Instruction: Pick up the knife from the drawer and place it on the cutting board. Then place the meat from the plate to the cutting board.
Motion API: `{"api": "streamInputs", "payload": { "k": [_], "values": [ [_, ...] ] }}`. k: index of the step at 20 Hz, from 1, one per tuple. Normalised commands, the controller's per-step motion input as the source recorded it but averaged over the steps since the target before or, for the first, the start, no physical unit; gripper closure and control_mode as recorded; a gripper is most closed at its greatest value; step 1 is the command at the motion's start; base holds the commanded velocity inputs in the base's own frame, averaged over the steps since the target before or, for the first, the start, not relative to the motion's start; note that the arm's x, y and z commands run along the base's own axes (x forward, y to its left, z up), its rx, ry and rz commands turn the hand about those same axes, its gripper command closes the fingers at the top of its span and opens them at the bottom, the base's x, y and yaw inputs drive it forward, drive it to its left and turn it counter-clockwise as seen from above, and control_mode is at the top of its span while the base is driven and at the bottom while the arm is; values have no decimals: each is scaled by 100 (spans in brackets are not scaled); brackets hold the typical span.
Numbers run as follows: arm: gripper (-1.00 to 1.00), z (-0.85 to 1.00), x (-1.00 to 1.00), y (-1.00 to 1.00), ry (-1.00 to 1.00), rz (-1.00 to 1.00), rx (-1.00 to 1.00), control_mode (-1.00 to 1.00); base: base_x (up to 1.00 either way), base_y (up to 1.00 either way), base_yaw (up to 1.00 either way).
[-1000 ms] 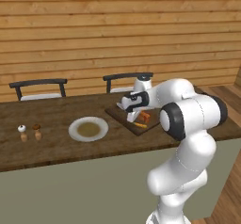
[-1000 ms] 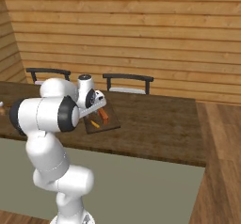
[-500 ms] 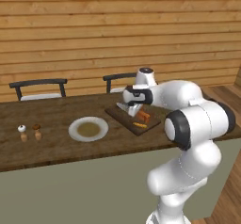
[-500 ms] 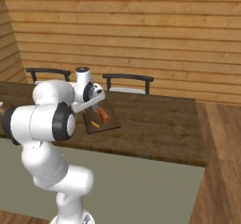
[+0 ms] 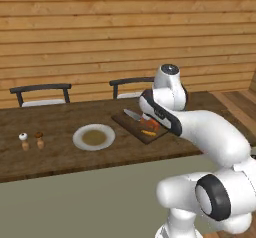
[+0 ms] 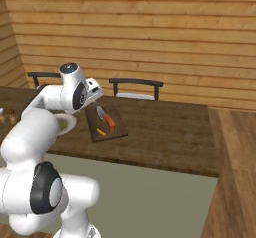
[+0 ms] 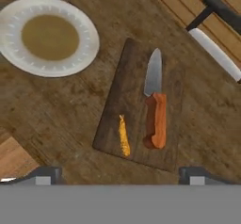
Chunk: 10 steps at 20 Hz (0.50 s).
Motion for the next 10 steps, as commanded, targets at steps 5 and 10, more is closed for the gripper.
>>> {"api": "streamInputs", "payload": {
  "k": [5, 10],
  "values": [
    [-100, 65, -100, 0, -35, -2, 0, -100, 0, 0, 0],
    [-100, 64, -100, 0, -34, 0, 0, -100, 0, 0, 0]
  ]
}}
